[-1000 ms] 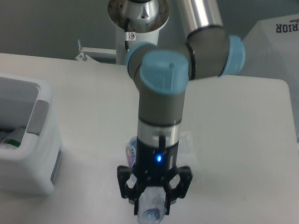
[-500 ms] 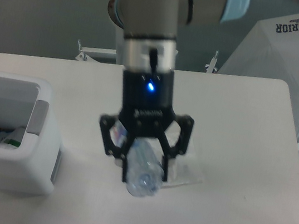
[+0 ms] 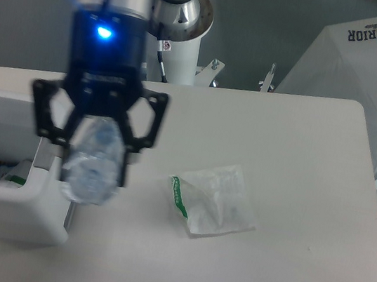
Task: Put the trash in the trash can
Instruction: 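Lower the bottle into the bin and open the gripper, then move the open gripper over the clear plastic bag, then lower the gripper onto the bag's edge and pinch it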
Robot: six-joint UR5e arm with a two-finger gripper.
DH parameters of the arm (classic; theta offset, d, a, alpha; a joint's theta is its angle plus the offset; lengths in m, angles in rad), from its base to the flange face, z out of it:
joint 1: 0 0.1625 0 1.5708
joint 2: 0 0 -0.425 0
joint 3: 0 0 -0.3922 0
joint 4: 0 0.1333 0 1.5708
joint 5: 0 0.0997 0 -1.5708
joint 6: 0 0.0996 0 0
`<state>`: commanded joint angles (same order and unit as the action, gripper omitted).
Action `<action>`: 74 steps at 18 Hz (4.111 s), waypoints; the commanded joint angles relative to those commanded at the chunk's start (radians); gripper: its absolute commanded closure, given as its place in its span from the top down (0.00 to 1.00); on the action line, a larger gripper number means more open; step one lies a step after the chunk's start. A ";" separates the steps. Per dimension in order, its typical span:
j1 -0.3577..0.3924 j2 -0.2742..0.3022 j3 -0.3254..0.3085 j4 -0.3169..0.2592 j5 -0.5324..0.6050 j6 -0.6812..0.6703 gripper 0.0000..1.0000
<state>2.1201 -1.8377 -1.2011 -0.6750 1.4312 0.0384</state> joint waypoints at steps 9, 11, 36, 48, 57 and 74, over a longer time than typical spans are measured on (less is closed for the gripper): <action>-0.121 -0.063 -0.003 0.000 0.000 -0.024 0.66; -0.134 -0.072 -0.014 0.000 0.000 -0.034 0.66; 0.239 0.095 -0.494 -0.009 0.005 0.009 1.00; 0.302 -0.109 -0.554 -0.014 0.179 0.080 1.00; 0.262 -0.218 -0.545 -0.012 0.221 0.077 1.00; 0.248 -0.287 -0.529 -0.011 0.258 0.086 1.00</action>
<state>2.3685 -2.1246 -1.7303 -0.6857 1.6889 0.1243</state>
